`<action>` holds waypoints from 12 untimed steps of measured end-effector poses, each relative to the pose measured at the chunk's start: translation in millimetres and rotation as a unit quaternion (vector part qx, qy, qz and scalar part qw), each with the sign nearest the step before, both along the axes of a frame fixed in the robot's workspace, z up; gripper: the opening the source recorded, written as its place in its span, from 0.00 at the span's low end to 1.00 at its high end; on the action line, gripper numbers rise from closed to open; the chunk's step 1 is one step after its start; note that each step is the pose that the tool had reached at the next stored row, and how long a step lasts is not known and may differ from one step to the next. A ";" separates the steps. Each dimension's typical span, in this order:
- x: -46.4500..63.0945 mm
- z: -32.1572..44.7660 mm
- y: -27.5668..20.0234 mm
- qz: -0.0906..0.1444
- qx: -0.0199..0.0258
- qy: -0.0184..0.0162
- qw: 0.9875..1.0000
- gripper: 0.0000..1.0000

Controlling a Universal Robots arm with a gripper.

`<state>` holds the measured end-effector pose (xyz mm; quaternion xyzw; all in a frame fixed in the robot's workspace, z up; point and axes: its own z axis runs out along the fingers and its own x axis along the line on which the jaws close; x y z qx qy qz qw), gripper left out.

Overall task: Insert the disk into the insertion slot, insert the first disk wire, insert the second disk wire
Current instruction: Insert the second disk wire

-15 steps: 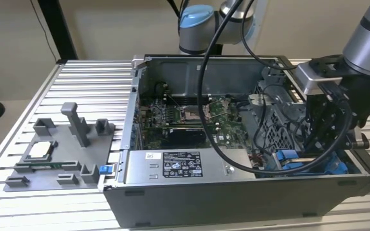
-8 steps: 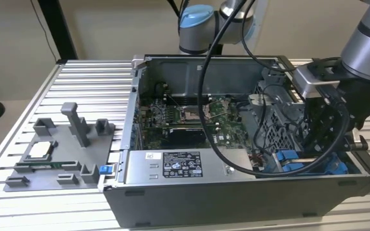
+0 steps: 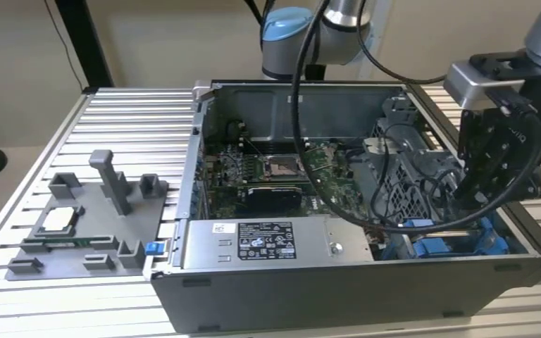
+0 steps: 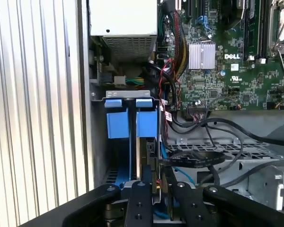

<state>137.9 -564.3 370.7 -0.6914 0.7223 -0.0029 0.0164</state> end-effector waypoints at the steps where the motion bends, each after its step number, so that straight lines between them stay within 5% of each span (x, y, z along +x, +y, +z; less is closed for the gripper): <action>1: 0.0 4.5 0.0 0.000 0.000 0.000 1.000 1.00; 6: 0.5 7.0 0.0 0.000 0.000 0.000 1.000 1.00; 12: 17.0 7.1 -0.3 0.000 0.000 0.004 1.000 1.00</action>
